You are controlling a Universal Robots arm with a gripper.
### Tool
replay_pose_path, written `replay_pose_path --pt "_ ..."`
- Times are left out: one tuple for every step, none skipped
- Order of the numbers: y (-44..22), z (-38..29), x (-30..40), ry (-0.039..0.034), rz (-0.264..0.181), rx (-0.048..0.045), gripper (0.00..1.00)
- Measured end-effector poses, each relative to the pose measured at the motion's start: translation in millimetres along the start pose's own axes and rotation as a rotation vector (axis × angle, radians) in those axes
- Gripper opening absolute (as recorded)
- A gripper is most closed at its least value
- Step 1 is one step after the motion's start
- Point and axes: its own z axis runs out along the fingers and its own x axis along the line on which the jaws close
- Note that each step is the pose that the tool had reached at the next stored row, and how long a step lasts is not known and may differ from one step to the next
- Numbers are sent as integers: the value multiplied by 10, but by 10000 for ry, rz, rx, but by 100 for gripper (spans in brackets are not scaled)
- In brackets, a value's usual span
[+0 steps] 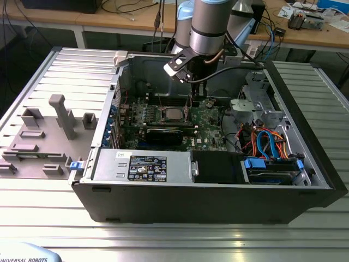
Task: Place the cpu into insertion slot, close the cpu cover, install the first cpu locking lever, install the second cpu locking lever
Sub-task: 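Close the cpu cover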
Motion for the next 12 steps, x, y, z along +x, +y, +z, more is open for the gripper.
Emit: replay_pose_path --pt "-2 0 0 0 0 0 11" --pt "-4 0 0 0 1 0 11" --pt "-6 0 0 0 1 0 11" --pt "-9 0 0 0 1 0 11" --pt "-11 0 0 0 0 0 11" --pt "-13 0 0 0 0 0 11" --pt "-14 0 0 0 0 0 11" --pt "-17 0 0 0 -1 0 11" --pt "-19 0 0 0 0 0 11" --pt "-26 0 0 0 1 0 11" --pt "-32 0 0 0 1 0 11" --pt "-35 0 0 -1 1 0 11"
